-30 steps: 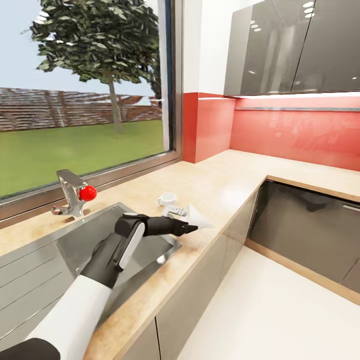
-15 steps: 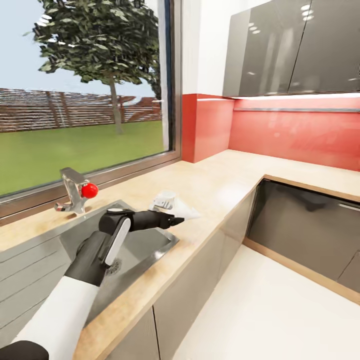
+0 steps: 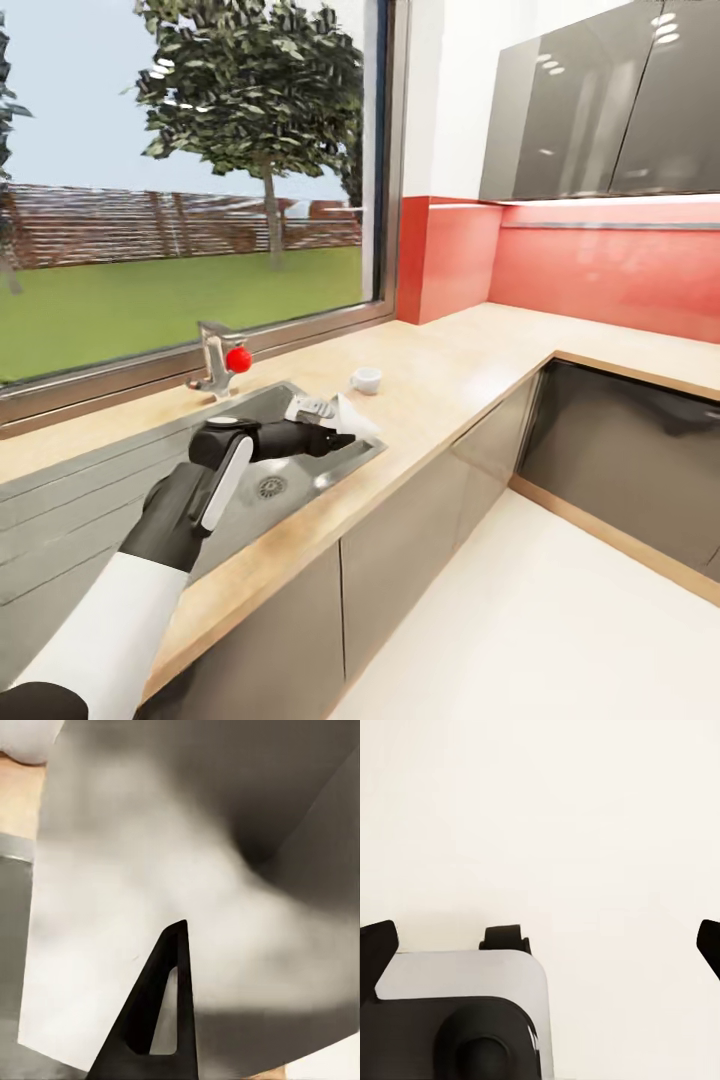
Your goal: Set up a coffee station on the kitchen countertop: keep the coffee maker on the countertop, move the bottle of coffee from the kitchen shelf to the counter next to the coffee maker, place a paper coffee filter on top of the coffee maker, put the saucer next to the coffee maker with the coffee cup on the saucer, and place the electric kettle next to the coffee maker.
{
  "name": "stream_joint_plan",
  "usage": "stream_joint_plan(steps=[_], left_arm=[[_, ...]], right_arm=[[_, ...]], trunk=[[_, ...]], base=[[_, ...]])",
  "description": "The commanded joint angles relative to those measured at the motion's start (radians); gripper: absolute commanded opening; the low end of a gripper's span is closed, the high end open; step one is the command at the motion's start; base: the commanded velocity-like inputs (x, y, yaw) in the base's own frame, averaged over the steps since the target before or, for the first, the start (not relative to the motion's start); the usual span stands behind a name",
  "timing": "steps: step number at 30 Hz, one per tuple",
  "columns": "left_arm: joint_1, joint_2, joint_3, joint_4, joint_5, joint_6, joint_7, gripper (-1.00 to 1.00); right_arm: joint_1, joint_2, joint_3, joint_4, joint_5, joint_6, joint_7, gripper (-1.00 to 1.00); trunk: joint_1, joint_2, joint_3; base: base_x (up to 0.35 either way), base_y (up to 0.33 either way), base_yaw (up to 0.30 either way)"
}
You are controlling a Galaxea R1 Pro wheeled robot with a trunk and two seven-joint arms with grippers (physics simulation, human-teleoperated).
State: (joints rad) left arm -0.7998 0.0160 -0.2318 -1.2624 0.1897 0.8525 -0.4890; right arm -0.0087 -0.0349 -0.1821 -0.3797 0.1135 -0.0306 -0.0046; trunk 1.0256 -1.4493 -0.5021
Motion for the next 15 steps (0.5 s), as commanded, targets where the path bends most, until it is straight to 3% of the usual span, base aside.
stream_joint_plan(steps=[1, 12, 15], left_arm=[[-0.001, 0.001, -0.001, -0.001, 0.008, 0.007, 0.004, -1.0], [-0.001, 0.002, 0.0, -0.002, 0.007, 0.005, 0.006, -1.0], [-0.001, 0.005, -0.001, -0.018, 0.008, 0.007, 0.006, -1.0]], right_arm=[[-0.001, 0.001, -0.007, 0.001, 0.011, -0.003, 0.0, 1.0], [-0.001, 0.001, -0.007, -0.001, 0.011, -0.003, 0.0, 1.0], [-0.001, 0.001, -0.007, 0.0, 0.011, -0.003, 0.0, 1.0]], trunk=[[-0.001, -0.001, 0.0], [-0.001, -0.001, 0.006], [-0.001, -0.001, 0.008]], base=[[-0.326, -0.001, 0.254], [-0.326, 0.0, 0.263], [-0.075, 0.0, 0.268]])
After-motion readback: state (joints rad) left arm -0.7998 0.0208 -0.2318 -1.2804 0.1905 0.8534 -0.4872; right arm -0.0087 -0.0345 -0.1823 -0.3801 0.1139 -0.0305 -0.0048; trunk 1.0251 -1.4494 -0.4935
